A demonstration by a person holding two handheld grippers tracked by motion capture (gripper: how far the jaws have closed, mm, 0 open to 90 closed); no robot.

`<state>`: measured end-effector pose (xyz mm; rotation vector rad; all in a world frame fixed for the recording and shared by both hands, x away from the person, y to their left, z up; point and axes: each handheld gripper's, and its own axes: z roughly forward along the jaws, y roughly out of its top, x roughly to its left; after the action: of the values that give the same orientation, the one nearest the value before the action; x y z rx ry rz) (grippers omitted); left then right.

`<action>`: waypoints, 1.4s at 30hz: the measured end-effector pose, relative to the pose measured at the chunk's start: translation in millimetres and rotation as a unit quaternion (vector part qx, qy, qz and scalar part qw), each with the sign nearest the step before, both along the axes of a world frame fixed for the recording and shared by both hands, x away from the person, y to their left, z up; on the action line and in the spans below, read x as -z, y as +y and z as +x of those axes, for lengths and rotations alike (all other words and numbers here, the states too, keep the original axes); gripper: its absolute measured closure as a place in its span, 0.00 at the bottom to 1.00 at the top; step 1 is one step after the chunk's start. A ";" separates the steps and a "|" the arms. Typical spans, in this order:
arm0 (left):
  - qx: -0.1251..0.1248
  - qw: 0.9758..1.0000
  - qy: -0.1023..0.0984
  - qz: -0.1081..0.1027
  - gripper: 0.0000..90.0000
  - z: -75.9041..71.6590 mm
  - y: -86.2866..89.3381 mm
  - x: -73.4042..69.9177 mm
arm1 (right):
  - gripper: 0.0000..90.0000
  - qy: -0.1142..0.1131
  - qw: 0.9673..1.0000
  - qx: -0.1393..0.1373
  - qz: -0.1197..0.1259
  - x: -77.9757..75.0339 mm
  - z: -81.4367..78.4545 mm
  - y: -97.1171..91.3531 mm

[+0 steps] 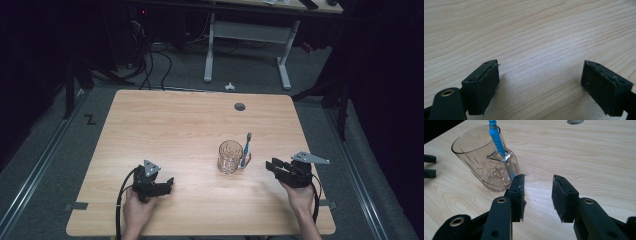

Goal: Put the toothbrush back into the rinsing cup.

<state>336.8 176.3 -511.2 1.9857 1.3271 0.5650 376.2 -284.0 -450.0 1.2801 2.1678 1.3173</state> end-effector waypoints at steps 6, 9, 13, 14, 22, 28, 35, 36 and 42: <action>0.000 1.000 0.000 0.000 0.17 0.0 0.0 0.0 | 0.70 0.007 1.000 0.000 0.004 6.5 -2.1 0.1; 0.000 1.000 0.000 0.000 0.17 0.0 0.0 0.0 | 0.70 0.009 1.000 -0.001 0.003 8.1 -3.3 0.4; 0.000 1.000 0.000 0.000 0.17 0.0 0.0 0.0 | 0.70 0.009 1.000 0.000 0.000 10.4 -4.4 0.9; 0.000 1.000 0.000 0.000 0.17 0.0 0.0 0.0 | 0.70 0.010 1.000 0.000 0.000 11.2 -4.5 0.6; 0.000 1.000 0.000 0.000 0.17 0.0 -0.1 0.0 | 0.70 0.016 1.000 0.003 -0.004 18.9 -6.7 1.3; 0.000 1.000 0.000 0.000 0.17 0.0 0.0 0.0 | 0.70 0.020 1.000 0.004 -0.008 25.9 -7.3 2.7; 0.000 1.000 0.000 0.000 0.17 0.0 0.0 0.0 | 0.70 0.023 1.000 0.005 -0.014 30.6 -7.6 5.0; 0.000 1.000 0.000 0.000 0.17 0.0 -0.1 0.0 | 0.70 0.023 1.000 0.005 -0.015 31.0 -7.6 5.4; 0.000 1.000 0.000 0.000 0.17 0.0 -0.1 0.0 | 0.69 0.025 1.000 0.009 -0.016 35.2 -6.0 6.1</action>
<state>336.8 176.3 -511.2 1.9855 1.3277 0.5653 370.2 -277.9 -485.3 1.3312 2.1960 1.2511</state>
